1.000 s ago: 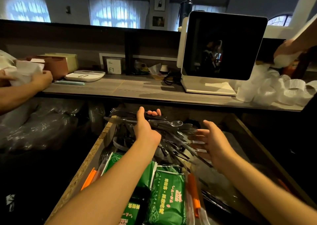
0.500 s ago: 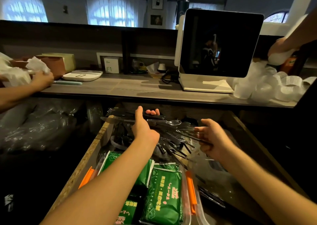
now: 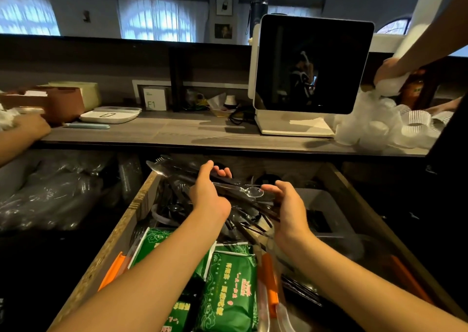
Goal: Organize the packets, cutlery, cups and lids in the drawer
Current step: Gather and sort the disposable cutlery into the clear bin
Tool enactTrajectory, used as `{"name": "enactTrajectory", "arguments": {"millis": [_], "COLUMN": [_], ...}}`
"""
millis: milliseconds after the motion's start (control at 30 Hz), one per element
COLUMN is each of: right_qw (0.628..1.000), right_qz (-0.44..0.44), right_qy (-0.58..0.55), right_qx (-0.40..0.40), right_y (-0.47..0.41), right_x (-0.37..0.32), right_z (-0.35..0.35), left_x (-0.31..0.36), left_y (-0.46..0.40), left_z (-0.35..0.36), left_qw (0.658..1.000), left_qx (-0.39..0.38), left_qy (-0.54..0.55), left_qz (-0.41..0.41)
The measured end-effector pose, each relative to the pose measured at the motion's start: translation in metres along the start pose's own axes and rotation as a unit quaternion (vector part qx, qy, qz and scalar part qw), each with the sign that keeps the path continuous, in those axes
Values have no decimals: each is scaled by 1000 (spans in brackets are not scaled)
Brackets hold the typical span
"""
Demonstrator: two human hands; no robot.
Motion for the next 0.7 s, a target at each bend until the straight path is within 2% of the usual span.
{"name": "enactTrajectory", "arguments": {"millis": [233,400,500,700], "right_qw": [998,995,997,987], "right_qz": [52,44,49,95], "right_qy": [-44,-92,-63,90], "right_qx": [3,2,-9,-98], "right_y": [6,8,10,4], "right_x": [12,10,8,-3], "right_z": [10,9,11,9], "left_x": [-34,-49,-47,-26], "left_y": [18,26,26,22], "left_z": [5,2,1,5], "left_qw": [993,986,983,984], "left_qx": [-22,-38,-40,-43], "left_qy": [-103,-145,-138,-149], "left_qz": [-50,-79,-110,-92]}}
Point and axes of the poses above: each hand's wrist, its own y-axis away from the middle knuckle, its own z-axis out of the palm, x = y × z, the point moved 2 cm from there along -y, towards the middle knuckle, and after that the axes turned 6 degrees about -x, right-handed, at the moved point
